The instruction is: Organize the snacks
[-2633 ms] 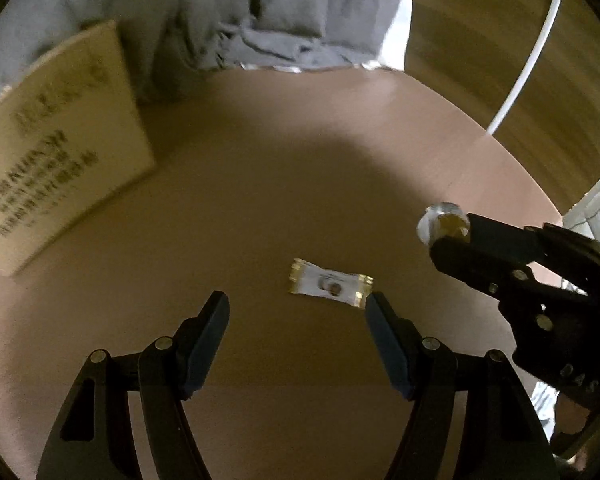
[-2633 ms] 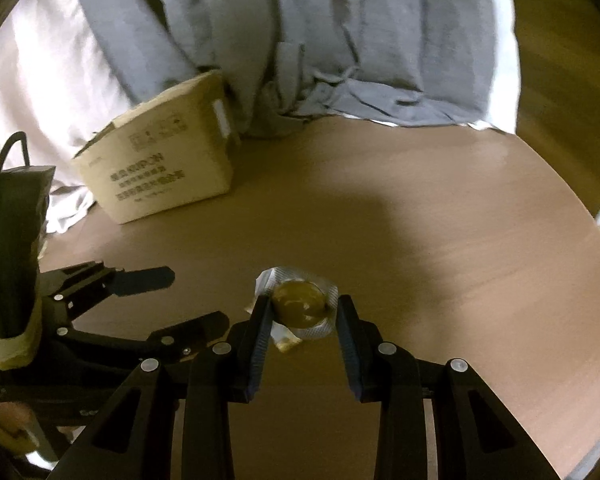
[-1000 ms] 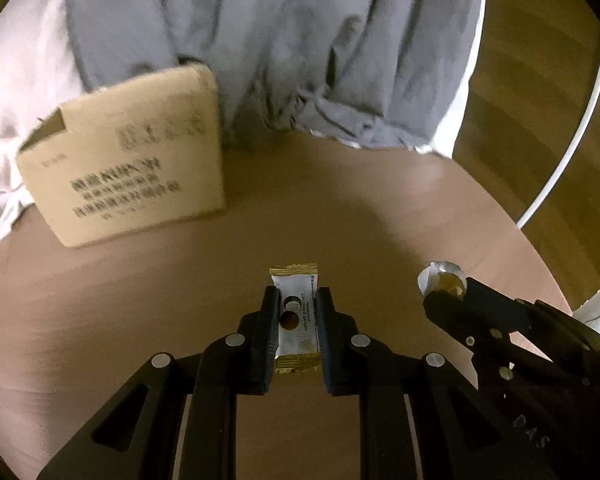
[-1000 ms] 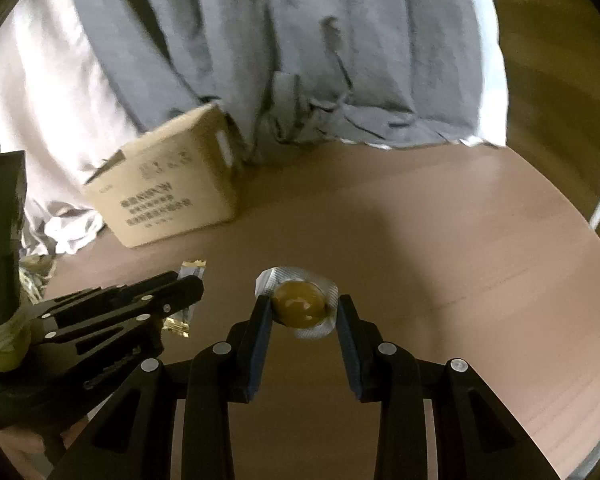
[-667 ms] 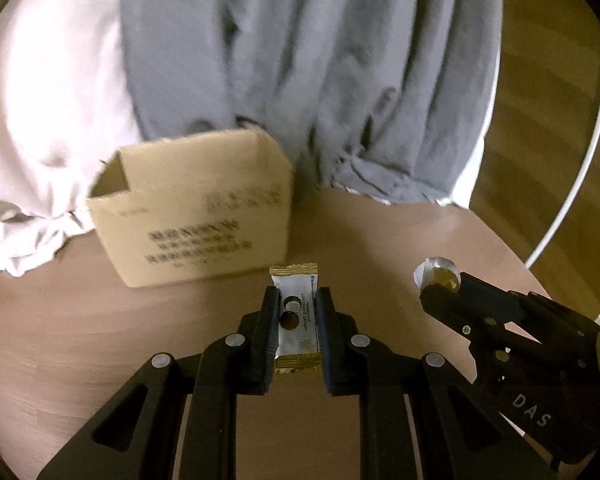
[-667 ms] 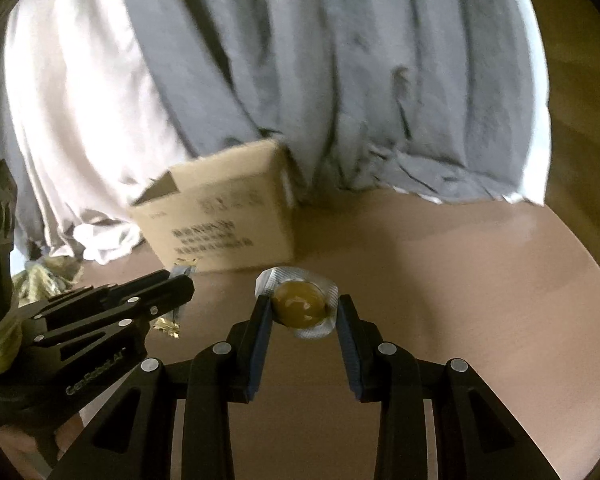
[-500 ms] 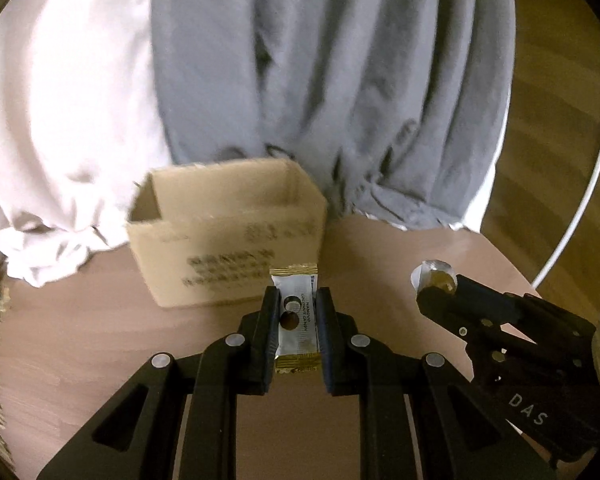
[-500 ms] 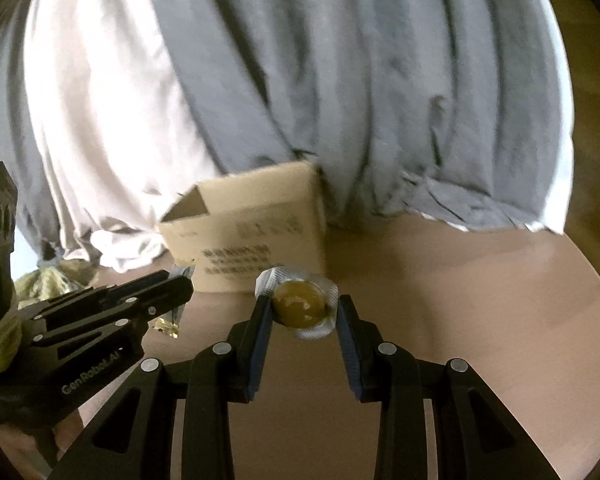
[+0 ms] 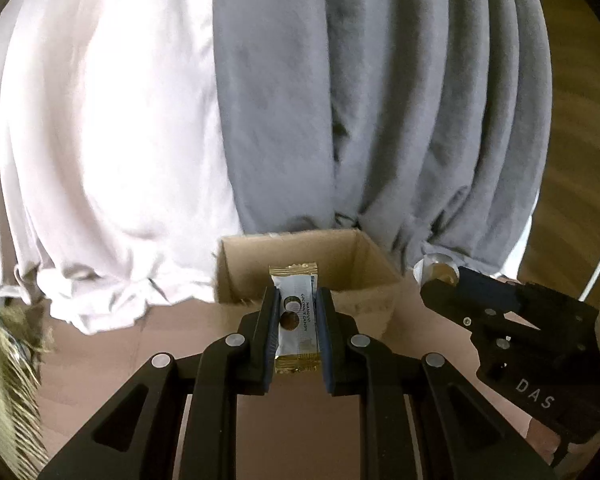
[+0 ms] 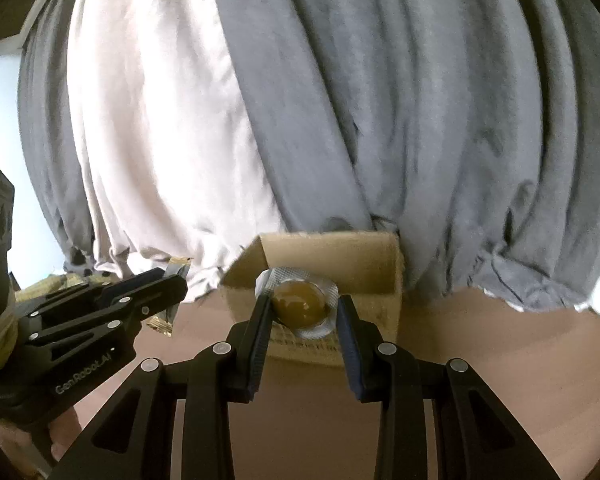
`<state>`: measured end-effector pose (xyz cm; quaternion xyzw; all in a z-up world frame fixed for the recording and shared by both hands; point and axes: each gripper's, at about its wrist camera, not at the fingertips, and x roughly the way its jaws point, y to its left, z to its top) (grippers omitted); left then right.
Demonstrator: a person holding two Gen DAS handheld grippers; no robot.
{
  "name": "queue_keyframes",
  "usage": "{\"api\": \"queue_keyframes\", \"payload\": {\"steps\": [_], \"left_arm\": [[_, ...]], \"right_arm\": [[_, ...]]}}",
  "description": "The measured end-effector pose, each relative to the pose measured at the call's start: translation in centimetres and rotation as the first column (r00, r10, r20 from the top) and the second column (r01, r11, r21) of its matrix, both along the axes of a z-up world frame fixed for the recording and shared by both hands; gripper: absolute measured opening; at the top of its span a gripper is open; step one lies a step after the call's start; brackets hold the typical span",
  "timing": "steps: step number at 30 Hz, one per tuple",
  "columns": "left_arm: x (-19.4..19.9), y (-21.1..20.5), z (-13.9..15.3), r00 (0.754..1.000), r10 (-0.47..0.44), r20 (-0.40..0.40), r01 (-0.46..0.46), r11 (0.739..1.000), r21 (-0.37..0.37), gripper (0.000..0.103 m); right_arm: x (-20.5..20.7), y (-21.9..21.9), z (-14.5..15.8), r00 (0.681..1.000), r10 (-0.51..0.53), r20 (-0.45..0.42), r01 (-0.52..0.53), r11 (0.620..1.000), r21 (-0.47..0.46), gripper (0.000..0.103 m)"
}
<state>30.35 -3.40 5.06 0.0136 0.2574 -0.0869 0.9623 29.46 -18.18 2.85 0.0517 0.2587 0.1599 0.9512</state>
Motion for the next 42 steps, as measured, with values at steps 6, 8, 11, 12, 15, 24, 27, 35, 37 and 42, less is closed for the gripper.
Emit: {"api": "queue_keyframes", "payload": {"steps": [6,8,11,12,15,24,27,35,37,42], "left_arm": [[3.2,1.0,1.2,1.0,0.005,0.005,-0.005,1.0,0.01,0.019],[4.4,1.1,1.4,1.0,-0.001,-0.002,0.001,1.0,0.012,0.019],[6.3,1.2,1.6,1.0,-0.013,-0.014,0.013,1.0,0.014,0.019],[6.7,1.1,1.6,0.999,-0.025,-0.02,0.025,1.0,0.008,0.019],[8.2,0.9,1.7,0.998,-0.045,-0.038,0.045,0.999,0.001,0.019],[13.5,0.7,1.2,0.988,-0.071,-0.136,0.07,0.997,-0.013,0.033],[14.1,1.0,1.0,0.988,-0.047,-0.144,0.045,0.999,-0.012,0.048],[10.4,1.3,1.2,0.998,0.046,-0.053,-0.042,0.996,0.078,0.078],[8.7,1.6,1.6,0.997,0.068,-0.021,-0.066,0.995,0.077,0.087],[4.4,1.9,2.7,0.993,0.108,0.037,-0.11,0.991,0.073,0.096]], "right_arm": [[3.3,1.5,1.4,0.999,0.038,0.01,-0.038,0.999,-0.012,0.034],[4.5,1.7,1.6,0.999,0.044,0.006,-0.044,0.999,-0.014,0.034],[6.3,1.9,1.9,0.999,0.048,-0.004,-0.048,0.999,-0.018,0.034],[7.0,1.9,2.0,0.999,0.052,-0.007,-0.052,0.998,-0.019,0.034],[8.6,2.1,2.2,0.998,0.055,-0.01,-0.055,0.998,-0.031,0.034],[13.3,1.8,2.1,0.995,0.061,-0.081,-0.062,0.998,-0.021,0.035],[14.7,1.8,1.6,0.992,0.037,-0.12,-0.043,0.998,-0.048,0.04],[12.4,1.2,1.7,0.994,-0.064,-0.091,0.056,0.994,-0.094,0.058],[11.1,0.8,1.9,0.993,-0.093,-0.071,0.086,0.992,-0.098,0.068],[7.0,-0.1,2.7,0.987,-0.157,-0.019,0.155,0.983,-0.096,0.076]]}}
